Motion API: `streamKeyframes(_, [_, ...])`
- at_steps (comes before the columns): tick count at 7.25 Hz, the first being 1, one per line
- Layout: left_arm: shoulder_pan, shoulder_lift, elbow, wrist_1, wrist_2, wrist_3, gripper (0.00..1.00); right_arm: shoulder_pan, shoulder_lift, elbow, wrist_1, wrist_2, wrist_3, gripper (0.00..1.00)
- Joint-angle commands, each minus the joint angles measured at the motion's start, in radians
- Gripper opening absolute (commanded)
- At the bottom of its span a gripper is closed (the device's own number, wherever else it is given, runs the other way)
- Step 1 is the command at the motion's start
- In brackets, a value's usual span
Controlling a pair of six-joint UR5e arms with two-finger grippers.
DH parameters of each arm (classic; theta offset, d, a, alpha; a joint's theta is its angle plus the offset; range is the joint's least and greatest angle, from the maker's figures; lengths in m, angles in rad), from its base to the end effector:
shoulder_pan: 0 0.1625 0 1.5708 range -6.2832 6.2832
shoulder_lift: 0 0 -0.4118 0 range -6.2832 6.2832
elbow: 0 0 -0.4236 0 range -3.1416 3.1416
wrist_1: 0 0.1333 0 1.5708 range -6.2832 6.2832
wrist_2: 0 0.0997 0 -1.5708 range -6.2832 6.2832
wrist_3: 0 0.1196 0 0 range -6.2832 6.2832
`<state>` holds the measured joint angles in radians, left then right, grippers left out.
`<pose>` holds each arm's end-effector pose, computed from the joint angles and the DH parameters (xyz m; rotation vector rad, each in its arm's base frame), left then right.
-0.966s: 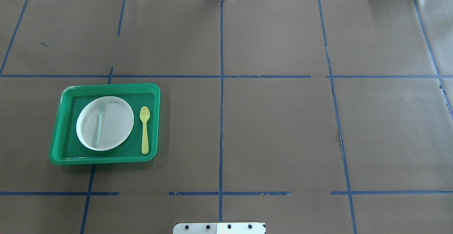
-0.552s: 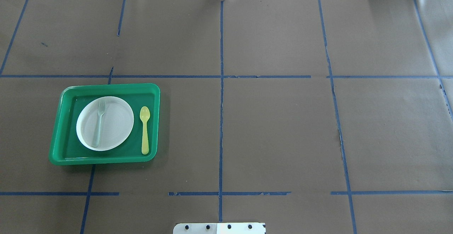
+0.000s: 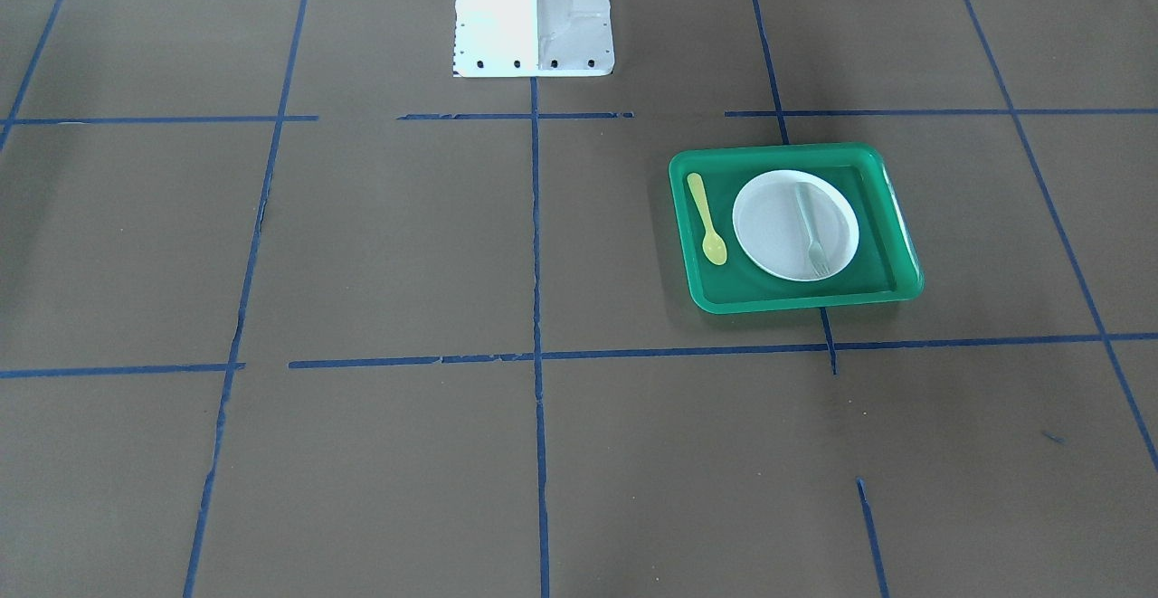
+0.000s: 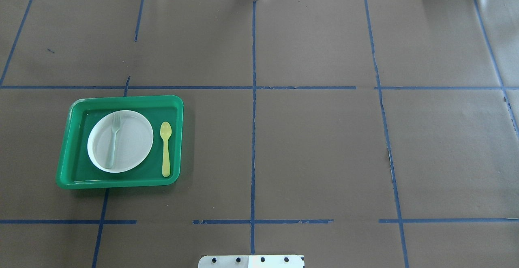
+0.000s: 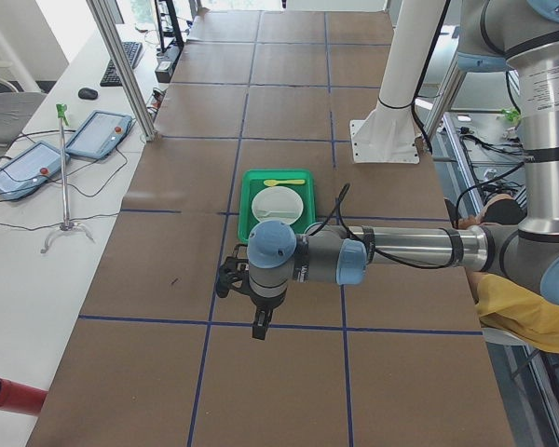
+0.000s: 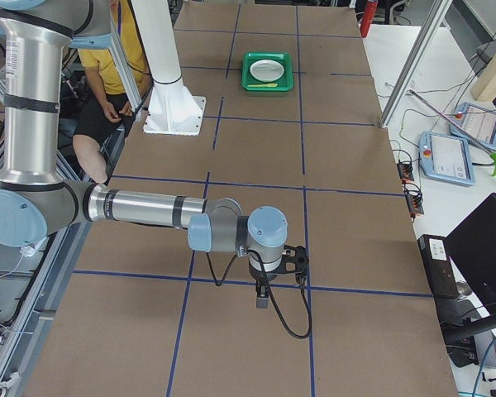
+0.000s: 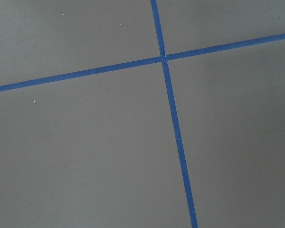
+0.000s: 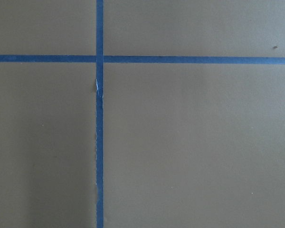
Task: Place spoon
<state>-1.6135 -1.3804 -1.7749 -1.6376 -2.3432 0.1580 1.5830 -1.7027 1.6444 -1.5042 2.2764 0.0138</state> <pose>-0.0691 -0.4494 0.6384 0.1535 0.7611 0.1405 0.0615 -0.4685 0.6856 0.0074 -0.7056 0.0220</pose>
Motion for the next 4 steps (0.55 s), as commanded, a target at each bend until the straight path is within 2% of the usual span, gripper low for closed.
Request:
streamKeyframes(1, [0.0, -0.002, -0.004, 0.001, -0.005, -0.002, 1.0, 0.0, 0.0, 0.0, -0.001, 0.0, 0.0, 1.0])
streamKeyframes(4, [0.0, -0.002, 0.0, -0.001, -0.007, -0.002, 1.0, 0.0, 0.0, 0.0, -0.001, 0.0, 0.0, 1.0])
